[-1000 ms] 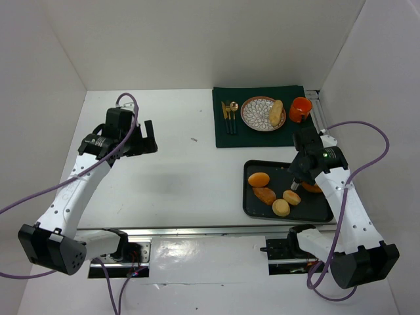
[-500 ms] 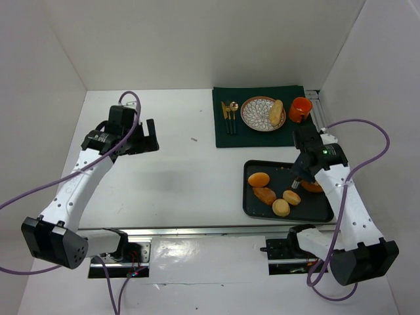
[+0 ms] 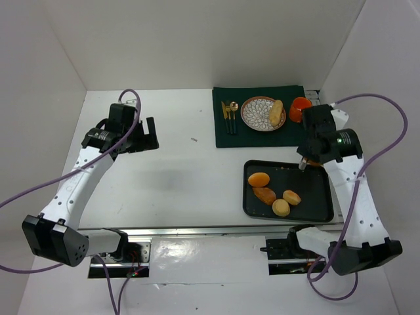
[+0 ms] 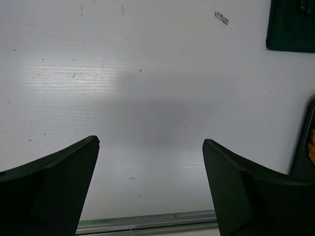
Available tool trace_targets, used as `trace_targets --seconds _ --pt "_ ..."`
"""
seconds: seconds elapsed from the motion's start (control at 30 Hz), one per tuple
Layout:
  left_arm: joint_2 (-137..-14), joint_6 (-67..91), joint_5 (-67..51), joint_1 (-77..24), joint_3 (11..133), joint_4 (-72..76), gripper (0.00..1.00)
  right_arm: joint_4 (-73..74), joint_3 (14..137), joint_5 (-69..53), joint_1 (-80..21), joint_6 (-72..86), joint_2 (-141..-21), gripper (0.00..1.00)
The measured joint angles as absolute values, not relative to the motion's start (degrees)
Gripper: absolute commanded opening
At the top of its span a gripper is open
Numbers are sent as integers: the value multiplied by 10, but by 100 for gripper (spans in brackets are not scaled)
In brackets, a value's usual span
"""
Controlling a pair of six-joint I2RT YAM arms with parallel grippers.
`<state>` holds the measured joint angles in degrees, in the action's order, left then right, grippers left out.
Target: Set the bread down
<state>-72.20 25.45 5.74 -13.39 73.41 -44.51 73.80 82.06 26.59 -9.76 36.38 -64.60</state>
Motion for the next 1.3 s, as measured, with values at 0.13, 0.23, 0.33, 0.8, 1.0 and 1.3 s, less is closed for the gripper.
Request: trace_targets --seconds 0.13,0.23,0.33,0.8,1.0,1.3 --pt "-722 255 58 -134 734 -446 100 723 905 272 -114 341 -707 0" --pt "-724 255 58 -134 735 -449 100 686 964 277 -145 326 -766 0" --pt "-726 255 60 -134 739 -451 100 650 1022 284 -186 311 -836 0" --pt "-727 256 88 -134 747 -458 100 514 1110 308 -264 256 -1055 0" --pt "-727 256 92 -134 747 -463 100 484 1094 304 -257 254 -1063 0" --pt "-727 256 93 -134 747 -465 100 467 1053 280 -238 254 -1063 24"
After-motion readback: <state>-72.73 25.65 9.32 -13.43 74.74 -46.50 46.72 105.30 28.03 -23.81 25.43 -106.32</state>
